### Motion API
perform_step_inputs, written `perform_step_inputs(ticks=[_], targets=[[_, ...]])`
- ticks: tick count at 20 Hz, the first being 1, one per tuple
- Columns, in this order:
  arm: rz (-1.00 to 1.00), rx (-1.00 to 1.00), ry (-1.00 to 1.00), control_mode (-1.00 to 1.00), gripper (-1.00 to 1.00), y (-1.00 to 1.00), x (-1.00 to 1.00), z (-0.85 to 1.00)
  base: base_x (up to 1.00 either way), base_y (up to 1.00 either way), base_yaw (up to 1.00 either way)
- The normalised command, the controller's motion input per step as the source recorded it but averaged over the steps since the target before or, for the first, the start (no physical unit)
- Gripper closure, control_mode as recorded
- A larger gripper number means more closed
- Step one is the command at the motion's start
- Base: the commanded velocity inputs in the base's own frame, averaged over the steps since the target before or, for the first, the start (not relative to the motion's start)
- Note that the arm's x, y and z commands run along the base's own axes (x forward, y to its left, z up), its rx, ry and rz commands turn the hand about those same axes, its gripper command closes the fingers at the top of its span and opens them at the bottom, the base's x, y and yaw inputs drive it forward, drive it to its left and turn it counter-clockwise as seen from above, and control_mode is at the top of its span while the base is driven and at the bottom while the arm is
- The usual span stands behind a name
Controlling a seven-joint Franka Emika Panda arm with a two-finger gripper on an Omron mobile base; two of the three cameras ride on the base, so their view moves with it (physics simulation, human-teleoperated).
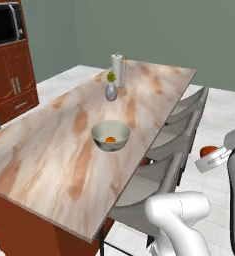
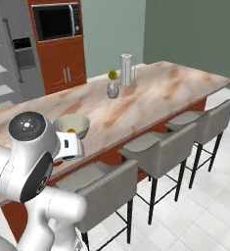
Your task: Retrieve the tangerine and apple from the fridge and place them into the bowl on the dining table.
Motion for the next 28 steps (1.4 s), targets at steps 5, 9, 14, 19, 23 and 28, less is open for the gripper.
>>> perform_step_inputs(ticks=[5, 9, 14, 19, 23, 28], targets=[[0.0, 0.0, 0.0, 1.0, 1.0, 0.0, 0.0, 0.0, 0.26, -0.39, 0.66], [0.0, 0.0, 0.0, 1.0, 1.0, 0.0, 0.0, 0.0, 0.24, -0.4, 0.64], [0.0, 0.0, 0.0, 1.0, 1.0, 0.0, 0.0, 0.0, 0.23, -0.41, 0.63], [0.0, 0.0, 0.0, 1.0, 1.0, 0.0, 0.0, 0.0, 0.24, -0.36, 0.63], [0.0, 0.0, 0.0, 1.0, 1.0, 0.0, 0.0, 0.0, 0.31, -0.19, 0.57], [0.0, 0.0, 0.0, 1.0, 1.0, 0.0, 0.0, 0.0, 0.39, -0.06, 0.49]])
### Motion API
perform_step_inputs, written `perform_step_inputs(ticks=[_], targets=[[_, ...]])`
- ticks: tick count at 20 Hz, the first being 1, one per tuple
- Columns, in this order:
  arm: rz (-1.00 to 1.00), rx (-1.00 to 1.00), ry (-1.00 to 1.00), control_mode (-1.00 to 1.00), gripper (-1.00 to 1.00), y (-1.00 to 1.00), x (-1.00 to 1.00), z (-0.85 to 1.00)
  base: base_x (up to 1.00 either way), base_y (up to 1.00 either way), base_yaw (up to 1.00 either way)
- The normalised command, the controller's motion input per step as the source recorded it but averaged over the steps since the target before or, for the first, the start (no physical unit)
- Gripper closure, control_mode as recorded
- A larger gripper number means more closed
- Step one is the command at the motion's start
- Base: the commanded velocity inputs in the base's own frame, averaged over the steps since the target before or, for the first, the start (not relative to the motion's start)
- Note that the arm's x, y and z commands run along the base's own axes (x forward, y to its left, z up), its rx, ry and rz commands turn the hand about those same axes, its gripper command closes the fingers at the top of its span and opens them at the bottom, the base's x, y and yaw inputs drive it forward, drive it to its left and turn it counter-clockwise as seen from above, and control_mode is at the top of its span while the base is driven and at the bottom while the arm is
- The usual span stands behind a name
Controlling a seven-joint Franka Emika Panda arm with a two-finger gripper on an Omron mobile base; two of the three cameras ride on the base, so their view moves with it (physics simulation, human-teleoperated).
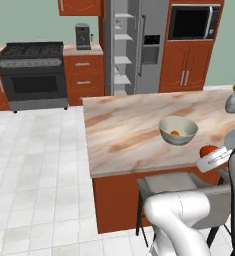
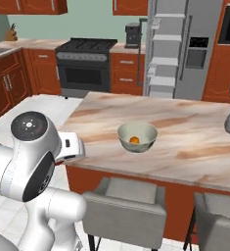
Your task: Retrieve the tangerine and apple from the fridge and place them into the bowl on the dining table.
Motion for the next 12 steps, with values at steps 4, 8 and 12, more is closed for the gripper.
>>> perform_step_inputs(ticks=[4, 8, 12], targets=[[0.0, 0.0, 0.0, 1.0, 1.0, 0.0, 0.0, 0.0, 0.35, -0.01, 0.38], [0.0, 0.0, 0.0, 1.0, 1.0, 0.0, 0.0, 0.0, 0.11, -0.09, 0.15], [0.0, 0.0, 0.0, 1.0, 1.0, 0.0, 0.0, 0.0, 0.0, -0.17, 0.01]])
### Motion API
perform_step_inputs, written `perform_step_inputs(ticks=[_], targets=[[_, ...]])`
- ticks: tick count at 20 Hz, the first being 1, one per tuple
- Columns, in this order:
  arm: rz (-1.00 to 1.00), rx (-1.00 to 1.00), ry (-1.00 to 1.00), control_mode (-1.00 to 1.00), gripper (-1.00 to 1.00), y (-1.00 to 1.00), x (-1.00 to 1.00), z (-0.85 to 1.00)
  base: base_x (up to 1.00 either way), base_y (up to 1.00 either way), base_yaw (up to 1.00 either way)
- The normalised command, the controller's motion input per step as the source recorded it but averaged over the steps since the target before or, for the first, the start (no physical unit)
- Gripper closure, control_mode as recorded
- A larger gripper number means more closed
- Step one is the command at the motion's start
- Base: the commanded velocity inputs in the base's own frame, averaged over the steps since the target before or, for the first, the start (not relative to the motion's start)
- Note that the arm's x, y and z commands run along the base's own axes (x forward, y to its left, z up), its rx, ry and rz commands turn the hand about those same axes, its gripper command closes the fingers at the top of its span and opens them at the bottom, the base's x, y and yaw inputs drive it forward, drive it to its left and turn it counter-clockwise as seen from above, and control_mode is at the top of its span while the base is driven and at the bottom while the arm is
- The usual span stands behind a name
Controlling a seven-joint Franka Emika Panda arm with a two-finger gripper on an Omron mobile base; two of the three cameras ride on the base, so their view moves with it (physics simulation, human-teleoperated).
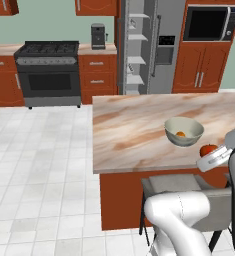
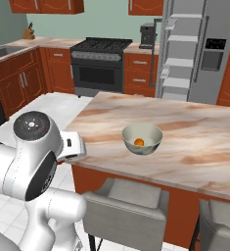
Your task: Retrieve the tangerine and apple from the fridge and place them into the bowl on the dining table.
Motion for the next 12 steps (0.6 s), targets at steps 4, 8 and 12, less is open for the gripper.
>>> perform_step_inputs(ticks=[4, 8, 12], targets=[[0.0, 0.0, 0.01, -1.0, 1.0, -0.22, 0.06, 0.0, 0.0, -0.1, 0.0], [-0.05, 0.01, 0.11, -1.0, 1.0, -0.72, 0.55, 0.0, 0.0, 0.0, 0.0], [-0.04, 0.05, 0.19, -1.0, 1.0, -0.84, 0.87, 0.0, 0.0, 0.0, 0.0]])
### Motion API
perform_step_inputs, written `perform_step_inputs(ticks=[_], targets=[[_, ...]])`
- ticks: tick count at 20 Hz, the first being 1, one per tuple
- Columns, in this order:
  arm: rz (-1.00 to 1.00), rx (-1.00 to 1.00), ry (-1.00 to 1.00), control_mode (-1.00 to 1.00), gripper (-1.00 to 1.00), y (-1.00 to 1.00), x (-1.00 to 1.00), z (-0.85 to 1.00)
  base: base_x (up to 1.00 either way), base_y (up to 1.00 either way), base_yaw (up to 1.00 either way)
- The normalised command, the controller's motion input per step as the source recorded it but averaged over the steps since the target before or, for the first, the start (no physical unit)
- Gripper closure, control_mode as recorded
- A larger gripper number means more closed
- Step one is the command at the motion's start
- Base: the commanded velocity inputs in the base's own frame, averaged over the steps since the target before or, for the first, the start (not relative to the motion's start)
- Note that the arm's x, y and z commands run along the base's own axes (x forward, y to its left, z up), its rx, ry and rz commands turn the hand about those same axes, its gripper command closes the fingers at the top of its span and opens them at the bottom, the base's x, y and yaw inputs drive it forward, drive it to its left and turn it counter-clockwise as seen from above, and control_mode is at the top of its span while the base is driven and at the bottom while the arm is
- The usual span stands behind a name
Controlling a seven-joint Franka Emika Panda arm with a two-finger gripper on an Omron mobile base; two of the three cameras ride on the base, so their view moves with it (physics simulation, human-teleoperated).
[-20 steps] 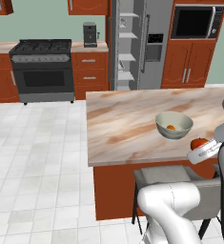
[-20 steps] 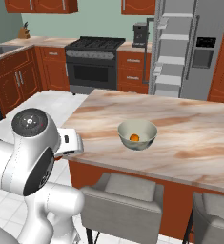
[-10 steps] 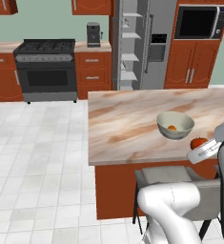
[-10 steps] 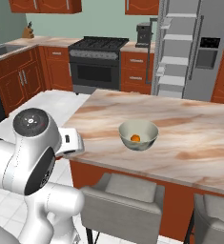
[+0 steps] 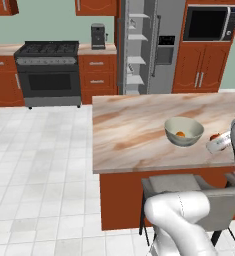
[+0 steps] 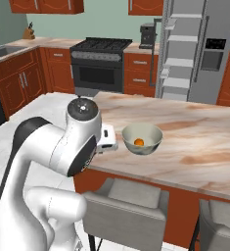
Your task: Retrieve the tangerine and apple from the fridge and place them into the bowl on the dining table.
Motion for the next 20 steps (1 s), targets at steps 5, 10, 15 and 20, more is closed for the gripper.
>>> perform_step_inputs(ticks=[5, 10, 15, 20], targets=[[0.0, 0.11, 0.25, -1.0, 1.0, -0.79, 1.0, 0.0, 0.0, 0.0, 0.0], [0.0, 0.1, 0.19, -1.0, 1.0, -0.59, 1.0, -0.07, 0.0, 0.0, 0.0], [0.0, 0.03, 0.11, -1.0, 1.0, -0.28, 1.0, -0.32, 0.0, 0.0, 0.0], [0.0, 0.0, 0.09, -1.0, 1.0, 0.0, 1.0, -0.49, 0.0, 0.0, 0.0]])
